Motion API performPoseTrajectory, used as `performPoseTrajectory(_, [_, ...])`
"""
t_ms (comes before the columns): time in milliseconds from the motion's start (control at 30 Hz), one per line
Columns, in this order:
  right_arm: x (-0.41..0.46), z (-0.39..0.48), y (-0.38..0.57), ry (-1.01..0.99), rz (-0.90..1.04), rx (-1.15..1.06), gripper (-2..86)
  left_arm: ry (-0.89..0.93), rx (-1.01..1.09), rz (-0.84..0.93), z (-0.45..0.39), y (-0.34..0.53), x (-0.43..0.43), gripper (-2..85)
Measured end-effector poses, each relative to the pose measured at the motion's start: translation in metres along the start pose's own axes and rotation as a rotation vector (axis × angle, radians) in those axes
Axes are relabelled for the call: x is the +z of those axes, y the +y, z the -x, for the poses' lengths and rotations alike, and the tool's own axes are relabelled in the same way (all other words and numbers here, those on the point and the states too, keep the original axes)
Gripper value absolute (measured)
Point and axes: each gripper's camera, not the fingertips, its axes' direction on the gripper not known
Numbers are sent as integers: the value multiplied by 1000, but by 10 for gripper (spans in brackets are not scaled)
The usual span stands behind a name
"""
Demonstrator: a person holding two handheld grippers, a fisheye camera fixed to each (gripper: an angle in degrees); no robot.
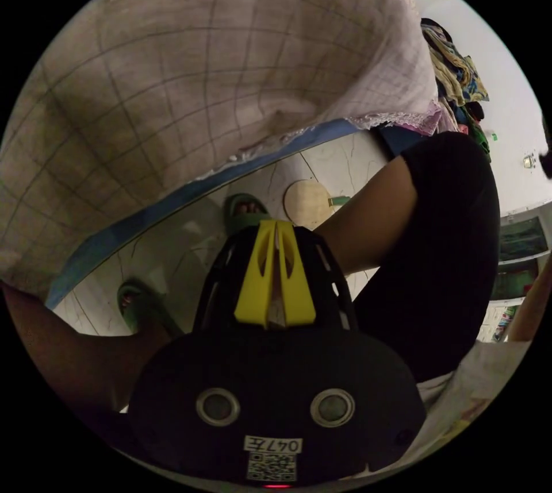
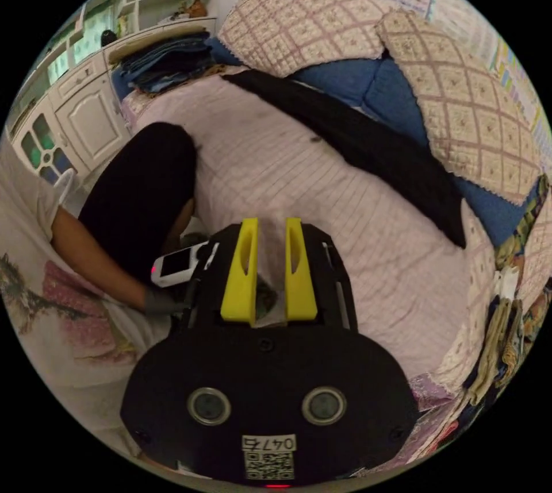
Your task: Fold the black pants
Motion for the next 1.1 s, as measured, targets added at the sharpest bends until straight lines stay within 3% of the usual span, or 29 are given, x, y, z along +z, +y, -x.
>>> performPoseTrajectory(133, [7, -111, 45, 181, -74, 228, 62, 30, 2, -5, 1, 13, 2, -10])
performPoseTrajectory(367, [43, -369, 192, -88, -259, 952, 75, 99, -21, -26, 9, 44, 25, -10])
performPoseTrajectory(567, [96, -480, 281, -182, -296, 1273, 81, 118, 4, -1, 8, 83, 77, -10])
performPoseTrajectory(733, [128, -527, 315, -227, -333, 1276, 12, 128, -4, 16, 19, 124, 128, -10])
performPoseTrajectory(933, [72, -538, 305, -136, -504, 828, -1, 138, -13, -1, 33, 187, 196, -10])
performPoseTrajectory(1000, [88, -554, 326, -95, -453, 867, -1, 132, 22, -26, 33, 215, 222, -10])
performPoseTrajectory(1100, [158, -593, 377, -188, -212, 1075, -1, 140, 95, -70, 26, 255, 250, -10])
